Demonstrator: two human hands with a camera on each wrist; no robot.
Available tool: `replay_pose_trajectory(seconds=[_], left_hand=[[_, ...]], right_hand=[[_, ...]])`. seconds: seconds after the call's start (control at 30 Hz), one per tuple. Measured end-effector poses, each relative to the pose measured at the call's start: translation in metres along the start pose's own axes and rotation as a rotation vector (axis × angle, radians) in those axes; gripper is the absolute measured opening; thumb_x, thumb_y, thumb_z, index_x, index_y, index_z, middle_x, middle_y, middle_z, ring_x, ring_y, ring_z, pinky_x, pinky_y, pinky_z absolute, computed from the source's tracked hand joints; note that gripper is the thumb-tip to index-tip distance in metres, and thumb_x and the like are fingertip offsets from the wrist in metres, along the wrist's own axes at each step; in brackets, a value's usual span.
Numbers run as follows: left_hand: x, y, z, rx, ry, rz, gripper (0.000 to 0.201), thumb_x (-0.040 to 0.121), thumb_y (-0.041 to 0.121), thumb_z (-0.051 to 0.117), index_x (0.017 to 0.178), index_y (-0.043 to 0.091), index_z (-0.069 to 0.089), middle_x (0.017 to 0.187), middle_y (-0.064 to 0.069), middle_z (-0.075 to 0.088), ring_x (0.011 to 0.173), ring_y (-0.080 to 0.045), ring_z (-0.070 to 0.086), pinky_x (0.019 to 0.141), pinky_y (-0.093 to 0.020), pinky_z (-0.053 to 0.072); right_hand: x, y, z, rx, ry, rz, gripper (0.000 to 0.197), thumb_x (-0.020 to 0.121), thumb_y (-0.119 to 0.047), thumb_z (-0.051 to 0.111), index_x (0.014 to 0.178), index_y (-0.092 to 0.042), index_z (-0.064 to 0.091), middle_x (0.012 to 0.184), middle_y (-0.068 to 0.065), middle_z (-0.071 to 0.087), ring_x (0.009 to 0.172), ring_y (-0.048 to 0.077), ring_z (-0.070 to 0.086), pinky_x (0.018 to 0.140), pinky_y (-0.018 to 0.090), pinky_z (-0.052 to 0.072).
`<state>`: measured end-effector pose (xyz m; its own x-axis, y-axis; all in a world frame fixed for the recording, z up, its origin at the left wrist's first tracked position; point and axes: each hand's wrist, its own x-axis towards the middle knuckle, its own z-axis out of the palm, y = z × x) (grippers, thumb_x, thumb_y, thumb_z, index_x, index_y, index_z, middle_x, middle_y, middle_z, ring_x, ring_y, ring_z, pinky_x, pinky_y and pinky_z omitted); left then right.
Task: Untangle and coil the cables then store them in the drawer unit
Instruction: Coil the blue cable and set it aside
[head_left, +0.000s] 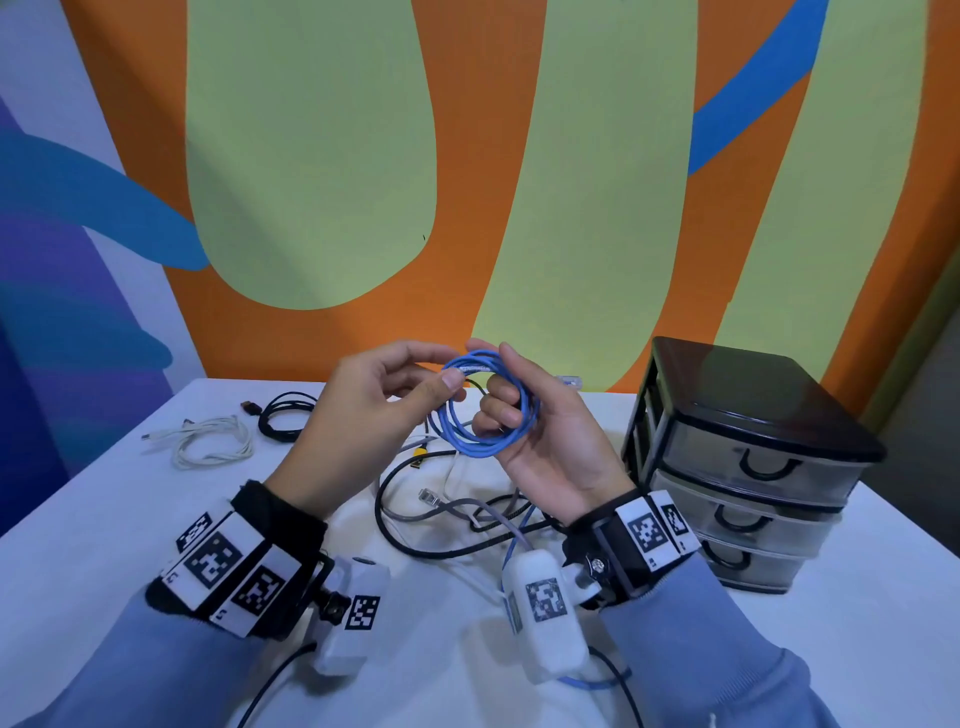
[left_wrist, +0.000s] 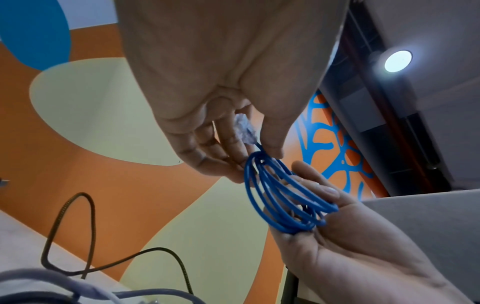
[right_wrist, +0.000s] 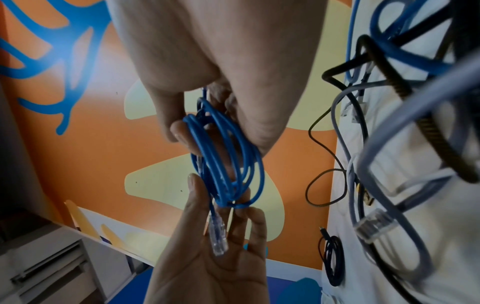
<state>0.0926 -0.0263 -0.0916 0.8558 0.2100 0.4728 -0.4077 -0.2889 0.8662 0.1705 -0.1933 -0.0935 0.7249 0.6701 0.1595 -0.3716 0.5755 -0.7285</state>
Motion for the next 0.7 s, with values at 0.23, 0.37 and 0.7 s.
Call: replay_pose_trajectory(seconds=[0.23, 0.37, 0.7], left_hand=[[0.001, 0.001, -0.007, 0.051, 0.020, 0.025, 0.013, 0.095, 0.024, 0.077, 0.107, 0.021, 0.081, 0.086, -0.005, 0.080, 0.084, -0.011, 0.073, 0.079, -0.023, 0.054], [-0.001, 0.000, -0.008, 0.206, 0.037, 0.081, 0.014, 0.092, 0.028, 0.081, 0.106, 0.026, 0.083, 0.086, 0.006, 0.081, 0.082, -0.006, 0.072, 0.075, -0.021, 0.054], [0.001, 0.005, -0.024, 0.494, 0.034, 0.332, 0.018, 0.081, 0.027, 0.091, 0.097, 0.021, 0.086, 0.079, 0.009, 0.075, 0.074, -0.016, 0.069, 0.068, -0.035, 0.054]], right_hand=[[-0.001, 0.002, -0.002, -0.069, -0.012, 0.027, 0.041, 0.099, -0.015, 0.061, 0.137, -0.002, 0.063, 0.075, 0.001, 0.058, 0.066, 0.012, 0.060, 0.070, 0.024, 0.054], [0.001, 0.001, -0.003, -0.098, -0.026, 0.037, 0.033, 0.105, -0.016, 0.053, 0.133, -0.002, 0.064, 0.067, -0.005, 0.035, 0.045, 0.003, 0.033, 0.052, 0.019, 0.036], [0.004, 0.003, -0.004, -0.374, 0.187, -0.162, 0.024, 0.099, -0.020, 0.067, 0.112, -0.002, 0.075, 0.061, -0.006, 0.025, 0.047, 0.007, 0.019, 0.045, 0.020, 0.020]])
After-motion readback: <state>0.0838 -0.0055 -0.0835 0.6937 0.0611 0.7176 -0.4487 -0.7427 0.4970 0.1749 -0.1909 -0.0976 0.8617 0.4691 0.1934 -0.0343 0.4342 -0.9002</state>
